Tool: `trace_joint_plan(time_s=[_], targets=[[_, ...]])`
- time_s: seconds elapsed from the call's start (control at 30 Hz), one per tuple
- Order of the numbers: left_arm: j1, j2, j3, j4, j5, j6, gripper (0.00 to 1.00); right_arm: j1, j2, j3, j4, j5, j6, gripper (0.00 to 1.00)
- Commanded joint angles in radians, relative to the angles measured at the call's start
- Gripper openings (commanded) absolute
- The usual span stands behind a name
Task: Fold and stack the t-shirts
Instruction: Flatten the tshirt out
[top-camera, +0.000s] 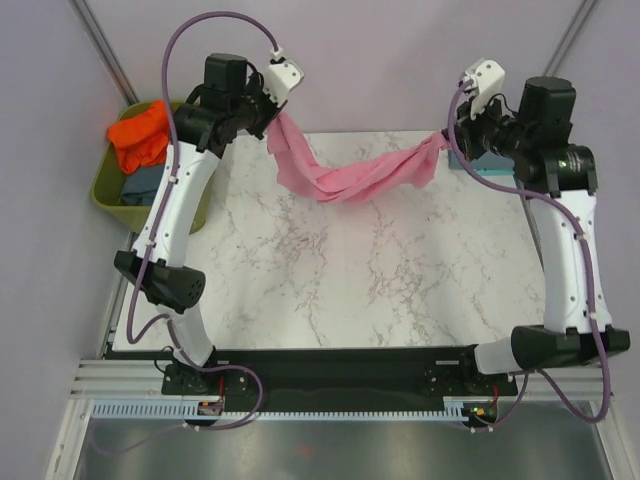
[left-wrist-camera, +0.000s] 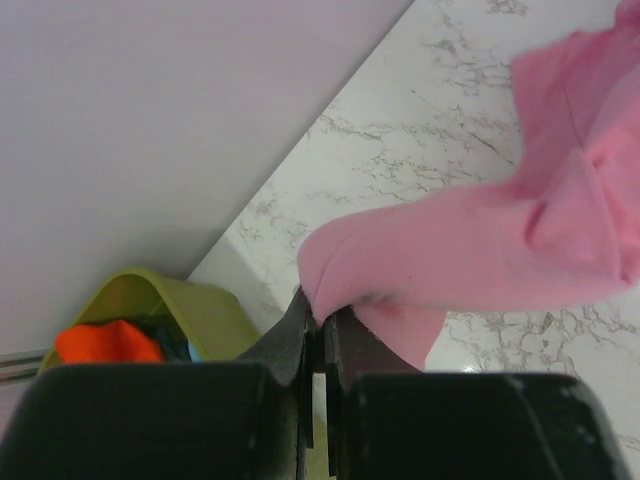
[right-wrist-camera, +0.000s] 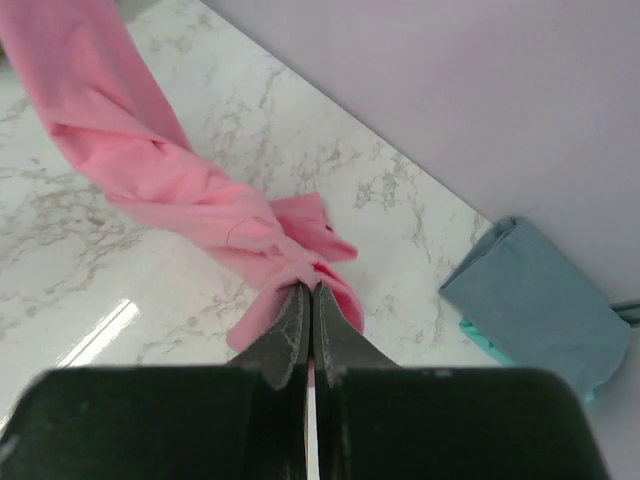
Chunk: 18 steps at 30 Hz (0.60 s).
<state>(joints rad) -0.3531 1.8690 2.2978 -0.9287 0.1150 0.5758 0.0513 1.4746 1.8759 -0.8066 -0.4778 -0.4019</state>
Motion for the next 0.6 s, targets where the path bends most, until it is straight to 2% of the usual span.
trace_joint_plan(time_s=[0.0,0.07,0.1,0.13,0.2,0.23,0.27,0.37,0.4,0.57], targets=[[0.003,-0.070,0.034,0.010,0.018,0.048,0.04,0.001,-0.092,-0.008,-0.131,-0.112,0.029,0.00],[0.003,-0.076,0.023,0.004,0.000,0.055,0.04,0.001,-0.097,-0.039,-0.230,-0.192,0.069,0.00],[0.005,-0.079,0.000,-0.001,-0.003,0.059,0.04,0.001,-0.091,-0.061,-0.332,-0.287,0.071,0.03],[0.003,-0.082,-0.012,-0.001,-0.009,0.064,0.04,0.004,-0.085,-0.082,-0.380,-0.342,0.063,0.29],[0.003,-0.082,-0.035,-0.016,-0.012,0.065,0.04,0.004,-0.060,-0.159,-0.416,-0.413,0.081,0.55],[0.003,-0.080,-0.040,-0.033,-0.012,0.065,0.04,0.002,-0.050,-0.170,-0.399,-0.418,0.089,0.79],[0.005,-0.082,-0.043,-0.044,-0.003,0.065,0.04,0.002,-0.034,-0.159,-0.375,-0.420,0.101,0.85],[0.003,-0.093,-0.066,-0.085,0.012,0.070,0.02,0.002,0.087,-0.039,-0.310,-0.416,0.124,0.86],[0.003,-0.108,-0.095,-0.094,0.021,0.078,0.02,0.001,0.172,-0.008,-0.262,-0.412,0.141,0.86],[0.006,-0.146,-0.224,-0.143,0.031,0.116,0.02,0.007,0.470,0.214,-0.168,-0.427,0.244,0.80]])
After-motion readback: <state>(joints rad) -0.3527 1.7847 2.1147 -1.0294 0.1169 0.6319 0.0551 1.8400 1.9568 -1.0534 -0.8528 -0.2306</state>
